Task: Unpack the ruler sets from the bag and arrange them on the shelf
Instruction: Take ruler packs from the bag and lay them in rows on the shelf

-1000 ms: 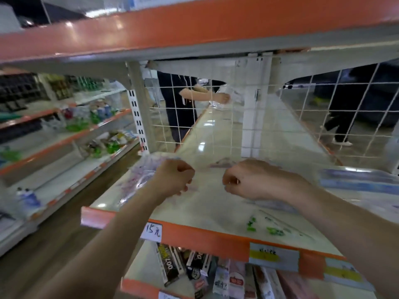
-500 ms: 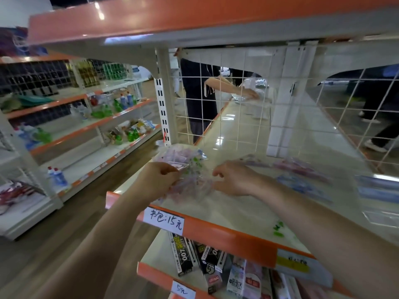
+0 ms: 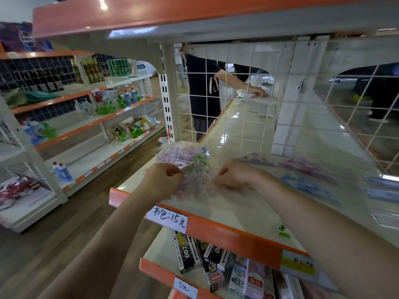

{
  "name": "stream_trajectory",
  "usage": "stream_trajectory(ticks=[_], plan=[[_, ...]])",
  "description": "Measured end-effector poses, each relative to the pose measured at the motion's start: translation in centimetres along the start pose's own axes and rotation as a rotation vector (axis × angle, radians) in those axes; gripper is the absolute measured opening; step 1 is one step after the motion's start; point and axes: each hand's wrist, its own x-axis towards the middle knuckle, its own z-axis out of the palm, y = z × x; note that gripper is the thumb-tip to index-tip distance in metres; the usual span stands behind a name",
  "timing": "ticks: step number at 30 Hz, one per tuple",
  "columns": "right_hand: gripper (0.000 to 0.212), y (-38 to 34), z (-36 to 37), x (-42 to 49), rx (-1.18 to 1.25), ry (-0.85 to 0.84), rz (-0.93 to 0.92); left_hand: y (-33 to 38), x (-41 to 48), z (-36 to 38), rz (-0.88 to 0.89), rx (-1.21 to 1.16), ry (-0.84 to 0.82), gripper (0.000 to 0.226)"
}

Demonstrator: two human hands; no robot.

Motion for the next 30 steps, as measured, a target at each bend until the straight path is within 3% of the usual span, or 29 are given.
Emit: stream_trajectory(ticks=[4,11,15,18,21,24,27,30], plan=[[0.016,1.3,-0.7,-0.3,0.334,-0.017,0.068,0.2,0.1,0.2,-0.004,-0.013,-0.009,0.014],[0.023,1.9,-2.1,-1.0,0.46,0.225,-0.027,0.5,0.0,1.5,-0.016,-0.131,-0.058,0.012],[0.019,0.1,-1.3,-1.8,0.516,0.087,-0.137,0.8,-0.5,3.2,-0.033,-0.324,-0.111,0.008],[0.02,-0.7,-0.5,-1.6,0.518,0.06,-0.167,0.7,-0.6,3.9,-0.038,-0.381,-0.054,0.007],[0.025,-0.1,-0.4,-0.6,0.18,0.205,-0.138,0.3,-0.7,3.8,-0.054,-0.437,0.004,0.005],[0.022,-0.2,0.3,-0.5,-0.166,0.108,-0.082,0.1,-0.6,3.9,-0.049,-0.445,0.027,0.005],[0.047,-0.7,1.1,0.1,-0.237,0.073,-0.065,-0.1,-0.6,4.3,-0.039,-0.429,0.033,0.004],[0.042,-0.8,1.7,0.9,-0.204,0.126,-0.053,-0.2,-0.6,4.5,-0.042,-0.447,0.042,0.004]])
